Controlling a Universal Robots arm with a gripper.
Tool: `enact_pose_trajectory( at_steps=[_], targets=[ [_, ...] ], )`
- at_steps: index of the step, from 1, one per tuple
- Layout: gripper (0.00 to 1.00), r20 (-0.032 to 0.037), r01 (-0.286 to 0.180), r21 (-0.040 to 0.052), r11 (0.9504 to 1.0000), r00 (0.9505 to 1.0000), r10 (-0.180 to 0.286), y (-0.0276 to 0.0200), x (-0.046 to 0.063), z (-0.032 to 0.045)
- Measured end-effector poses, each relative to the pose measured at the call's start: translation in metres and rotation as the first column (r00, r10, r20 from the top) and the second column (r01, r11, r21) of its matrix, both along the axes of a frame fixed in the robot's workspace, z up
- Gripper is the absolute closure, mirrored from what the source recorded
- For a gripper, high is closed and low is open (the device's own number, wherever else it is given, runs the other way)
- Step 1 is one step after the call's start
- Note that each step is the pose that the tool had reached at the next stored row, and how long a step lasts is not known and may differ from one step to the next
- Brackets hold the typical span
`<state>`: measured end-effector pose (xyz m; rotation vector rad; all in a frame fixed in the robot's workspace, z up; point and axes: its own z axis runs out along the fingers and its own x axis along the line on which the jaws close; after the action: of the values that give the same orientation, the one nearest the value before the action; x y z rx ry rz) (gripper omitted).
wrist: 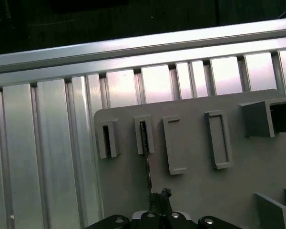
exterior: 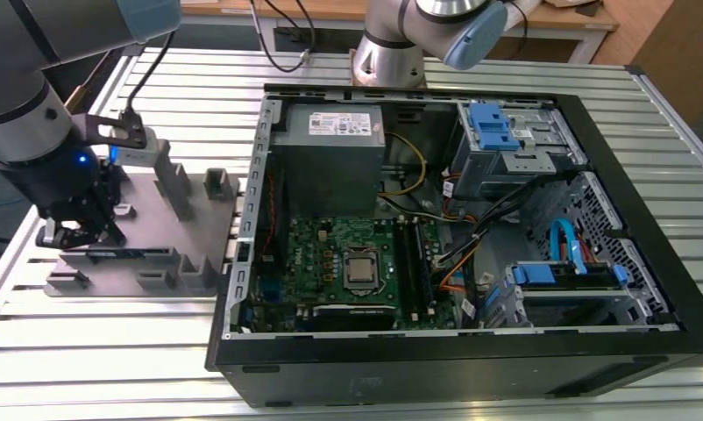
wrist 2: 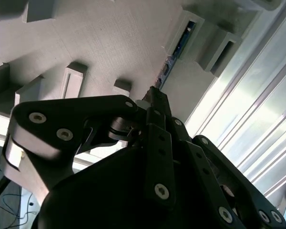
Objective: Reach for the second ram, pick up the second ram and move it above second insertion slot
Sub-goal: 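Pick up the second ram and move it above second insertion slot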
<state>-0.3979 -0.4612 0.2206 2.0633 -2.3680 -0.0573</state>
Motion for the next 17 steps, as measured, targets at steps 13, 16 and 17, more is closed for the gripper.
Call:
enact_pose_trajectory(
  at_steps=[13, 16, 17],
  targets=[
    [0.89, 0.0000, -0.115, 0.0001, 0.9933, 0.9933, 0.115, 0.0000, 0.0000, 0.0000],
    [0.89, 0.0000, -0.141, 0.0000, 0.9900, 0.9900, 0.141, 0.0000, 0.0000, 0.0000],
    [0.89, 0.0000, -0.149, 0.0000, 0.9888, 0.9888, 0.149, 0.0000, 0.0000, 0.0000]
  ],
)
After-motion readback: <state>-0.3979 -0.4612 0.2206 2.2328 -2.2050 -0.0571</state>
